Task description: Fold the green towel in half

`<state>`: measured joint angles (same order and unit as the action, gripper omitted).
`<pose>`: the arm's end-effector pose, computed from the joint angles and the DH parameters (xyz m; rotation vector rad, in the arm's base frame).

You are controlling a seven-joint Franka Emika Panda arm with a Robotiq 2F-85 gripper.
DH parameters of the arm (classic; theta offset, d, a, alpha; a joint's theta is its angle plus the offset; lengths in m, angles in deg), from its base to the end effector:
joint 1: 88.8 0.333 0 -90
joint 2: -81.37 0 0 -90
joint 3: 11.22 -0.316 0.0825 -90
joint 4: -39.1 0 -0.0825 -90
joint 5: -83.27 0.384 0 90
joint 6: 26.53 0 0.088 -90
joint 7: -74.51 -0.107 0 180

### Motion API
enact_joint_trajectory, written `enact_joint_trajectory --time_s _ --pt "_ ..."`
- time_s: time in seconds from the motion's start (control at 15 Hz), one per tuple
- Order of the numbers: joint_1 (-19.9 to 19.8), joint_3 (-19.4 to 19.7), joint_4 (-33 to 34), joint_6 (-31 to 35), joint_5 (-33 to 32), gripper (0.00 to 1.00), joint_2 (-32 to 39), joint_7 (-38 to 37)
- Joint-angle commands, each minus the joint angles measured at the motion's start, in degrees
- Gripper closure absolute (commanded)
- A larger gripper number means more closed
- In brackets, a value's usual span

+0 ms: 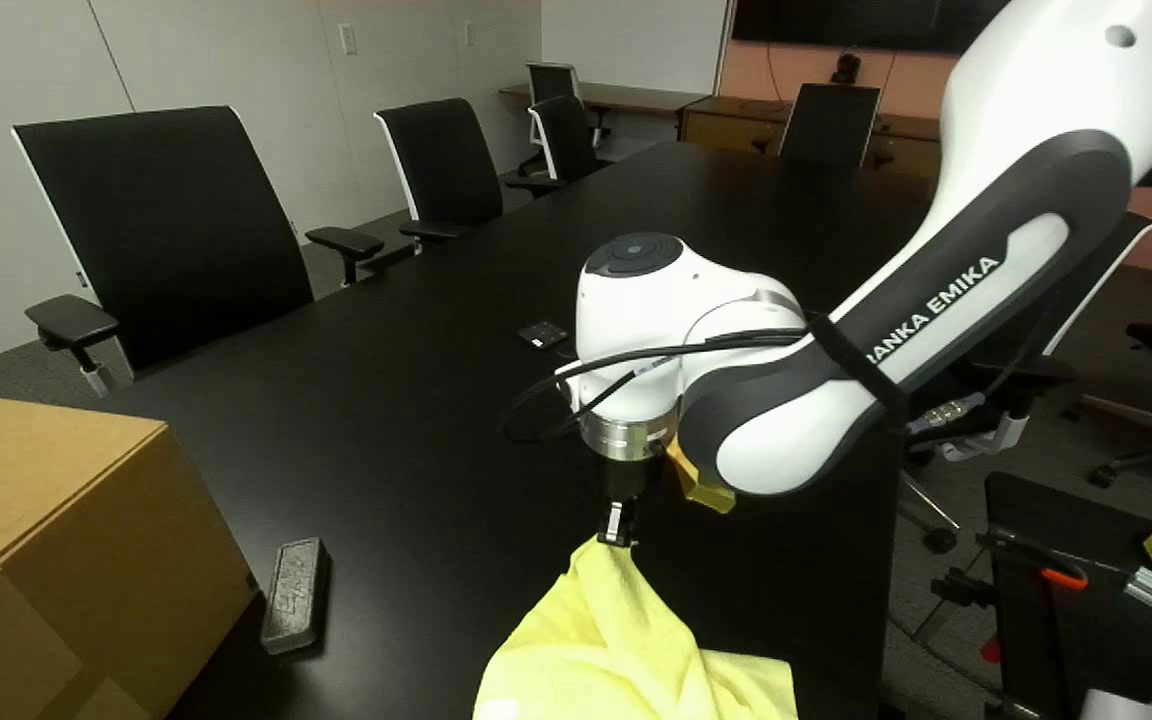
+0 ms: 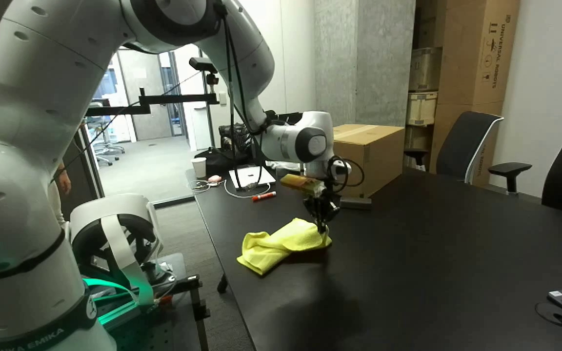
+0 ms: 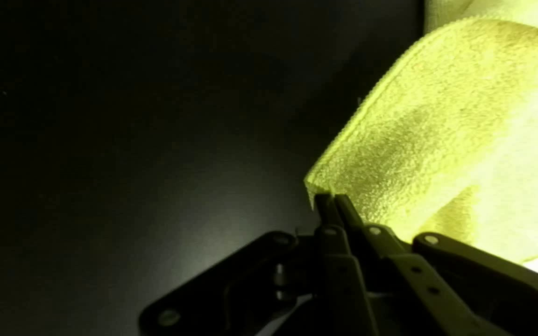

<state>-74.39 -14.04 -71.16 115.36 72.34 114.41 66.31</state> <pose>0.5947 0.1840 0.1856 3.0153 0.4581 -0.0033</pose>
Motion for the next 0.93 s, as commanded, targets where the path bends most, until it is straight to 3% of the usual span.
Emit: enact_joint_trajectory --time_s 0.0,0.47,0.87 --pt "1.17 -2.76 -0.98 -1.62 -0.54 0.97 -3.24 4.10" --pt "4.55 -8.43 6.50 -6.55 -0.05 0.96 1.23 10.40" --pt "10.32 -7.95 19.08 -12.12 -1.93 0.97 7.85 8.58"
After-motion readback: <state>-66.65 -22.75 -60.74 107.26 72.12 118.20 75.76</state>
